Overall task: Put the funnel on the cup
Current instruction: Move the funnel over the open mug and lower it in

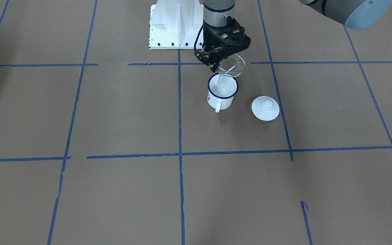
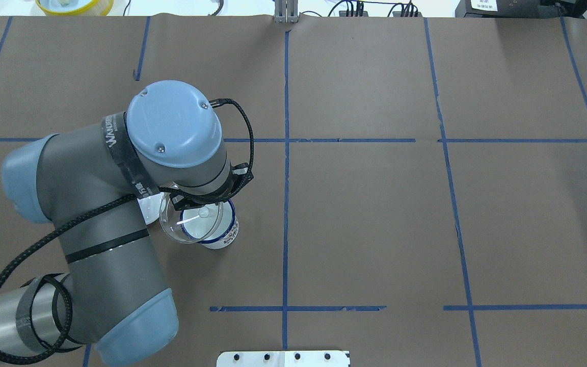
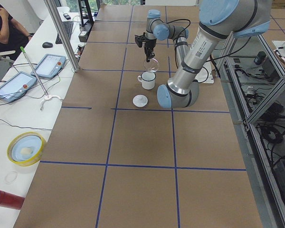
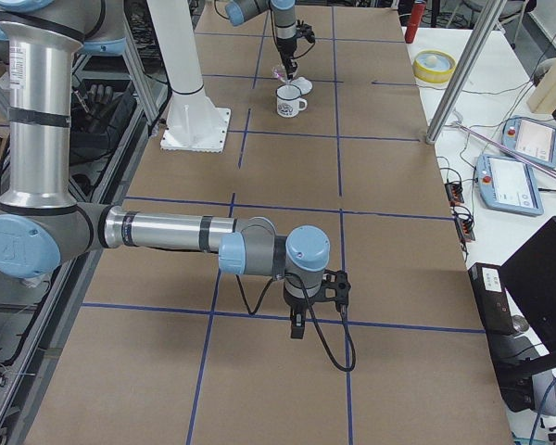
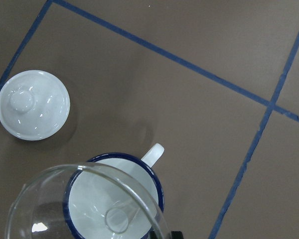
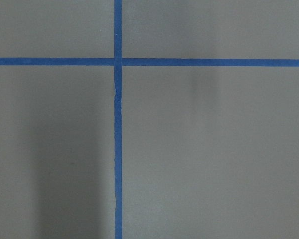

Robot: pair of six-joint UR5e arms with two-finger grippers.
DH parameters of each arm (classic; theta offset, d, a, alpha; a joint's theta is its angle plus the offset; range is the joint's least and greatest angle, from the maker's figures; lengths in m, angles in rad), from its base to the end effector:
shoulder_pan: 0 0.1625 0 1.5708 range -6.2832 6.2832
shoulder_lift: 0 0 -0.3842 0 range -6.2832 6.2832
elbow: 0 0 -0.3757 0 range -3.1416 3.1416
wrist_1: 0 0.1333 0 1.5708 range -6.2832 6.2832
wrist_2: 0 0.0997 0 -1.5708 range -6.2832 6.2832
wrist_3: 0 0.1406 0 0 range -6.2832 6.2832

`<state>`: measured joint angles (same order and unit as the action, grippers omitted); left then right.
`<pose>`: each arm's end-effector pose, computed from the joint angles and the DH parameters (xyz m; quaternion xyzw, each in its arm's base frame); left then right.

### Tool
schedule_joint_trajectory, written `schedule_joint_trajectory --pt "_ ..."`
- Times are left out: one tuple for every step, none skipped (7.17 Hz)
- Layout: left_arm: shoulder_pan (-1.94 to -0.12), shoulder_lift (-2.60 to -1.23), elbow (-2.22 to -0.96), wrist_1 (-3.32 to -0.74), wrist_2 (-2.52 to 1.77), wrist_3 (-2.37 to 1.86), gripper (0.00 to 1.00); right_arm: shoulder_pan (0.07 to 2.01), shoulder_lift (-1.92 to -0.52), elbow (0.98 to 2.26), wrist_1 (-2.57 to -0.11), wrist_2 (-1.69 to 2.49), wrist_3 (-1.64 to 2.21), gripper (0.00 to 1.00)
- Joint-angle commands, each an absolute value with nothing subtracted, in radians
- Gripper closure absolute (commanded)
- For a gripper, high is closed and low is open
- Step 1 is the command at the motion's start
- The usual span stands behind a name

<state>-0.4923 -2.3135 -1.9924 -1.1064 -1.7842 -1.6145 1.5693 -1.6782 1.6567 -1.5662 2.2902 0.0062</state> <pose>0.4562 -0.3621 0.1413 -0.0217 0.3546 -0.2121 0.9104 0.0400 -0.4324 0.6600 -0.0093 -0.3519 0.0052 0.9360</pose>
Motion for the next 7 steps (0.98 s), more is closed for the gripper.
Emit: schedule_joint_trajectory --pt "-0.471 -2.318 -1.941 -1.091 -1.767 -1.56 1.0 1.569 -1.678 1.657 -1.566 2.29 0.006 0.0" --pt "-0.471 -2.316 -1.937 -1.091 -1.764 -1.534 1.0 1.569 -1.678 1.657 -1.566 2.29 0.006 0.0" --pt "-0.471 -2.318 -1.927 -1.092 -1.763 -1.519 1.0 1.569 -1.678 1.657 -1.566 2.29 0.006 0.0" --pt "-0.472 -2.318 -1.913 -1.092 -1.763 -1.485 0.29 1.569 -1.678 1.657 -1.566 2.29 0.006 0.0" --pt "-0.472 -2.315 -1.917 -1.091 -1.763 -1.467 0.0 1.569 -1.678 1.657 -1.566 2.29 0.006 0.0" --pt "-0.477 -2.316 -1.924 -1.091 -1.764 -1.435 0.0 1.569 -1.678 1.657 -1.566 2.29 0.006 0.0" --pt "-0.492 -2.315 -1.925 -1.094 -1.769 -1.389 0.0 1.569 -1.678 1.657 -1.566 2.29 0.006 0.0"
